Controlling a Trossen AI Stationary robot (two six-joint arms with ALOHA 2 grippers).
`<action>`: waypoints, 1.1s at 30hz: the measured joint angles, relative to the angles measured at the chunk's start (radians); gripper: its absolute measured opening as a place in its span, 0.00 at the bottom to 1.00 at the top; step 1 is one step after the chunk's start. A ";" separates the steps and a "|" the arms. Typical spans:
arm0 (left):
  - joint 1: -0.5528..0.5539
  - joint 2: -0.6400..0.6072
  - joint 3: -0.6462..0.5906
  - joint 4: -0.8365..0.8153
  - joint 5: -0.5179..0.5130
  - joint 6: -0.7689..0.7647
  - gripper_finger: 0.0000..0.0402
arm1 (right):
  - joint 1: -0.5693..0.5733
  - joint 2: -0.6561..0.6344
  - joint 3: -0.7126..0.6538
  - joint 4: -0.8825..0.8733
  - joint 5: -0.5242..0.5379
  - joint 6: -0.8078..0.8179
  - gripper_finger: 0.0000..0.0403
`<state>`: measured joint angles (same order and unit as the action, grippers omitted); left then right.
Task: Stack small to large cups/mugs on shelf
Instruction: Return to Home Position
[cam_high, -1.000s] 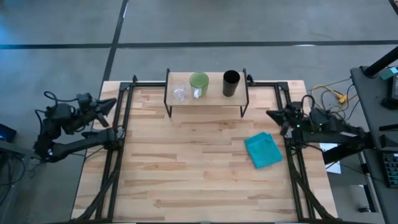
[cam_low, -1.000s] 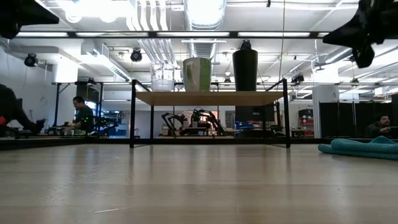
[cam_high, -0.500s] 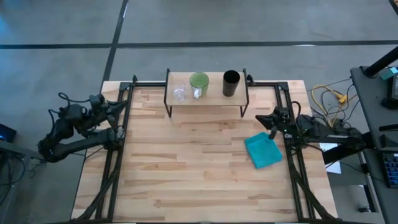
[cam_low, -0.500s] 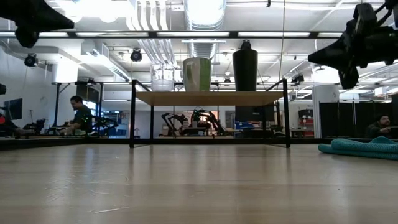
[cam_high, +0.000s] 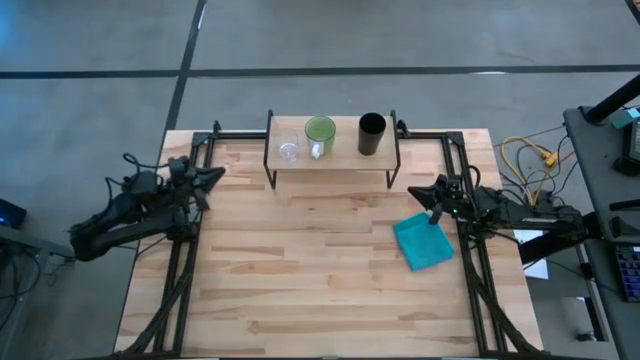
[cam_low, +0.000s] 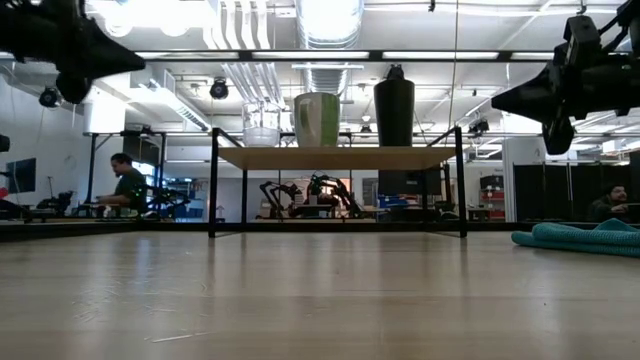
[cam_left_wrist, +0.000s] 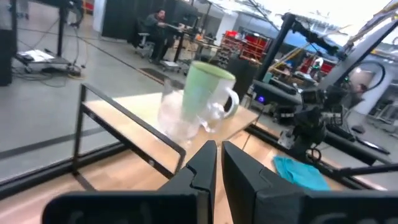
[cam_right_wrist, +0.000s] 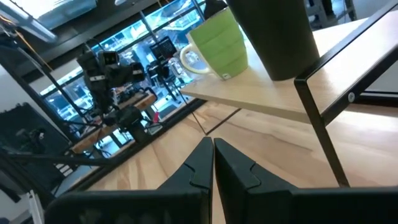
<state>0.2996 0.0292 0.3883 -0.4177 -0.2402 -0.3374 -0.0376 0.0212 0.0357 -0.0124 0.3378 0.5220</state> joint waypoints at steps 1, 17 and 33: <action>0.000 0.000 -0.020 0.022 0.005 -0.001 0.03 | 0.000 0.000 0.000 -0.004 0.000 0.000 0.02; 0.000 0.000 -0.286 0.442 0.068 -0.076 0.03 | 0.000 0.008 0.000 -0.012 0.002 0.000 0.02; 0.000 0.000 -0.363 0.522 0.074 -0.102 0.03 | 0.000 0.008 0.000 -0.013 0.002 -0.010 0.02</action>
<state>0.2996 0.0296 0.0253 0.1046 -0.1664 -0.4394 -0.0372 0.0288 0.0357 -0.0250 0.3401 0.5124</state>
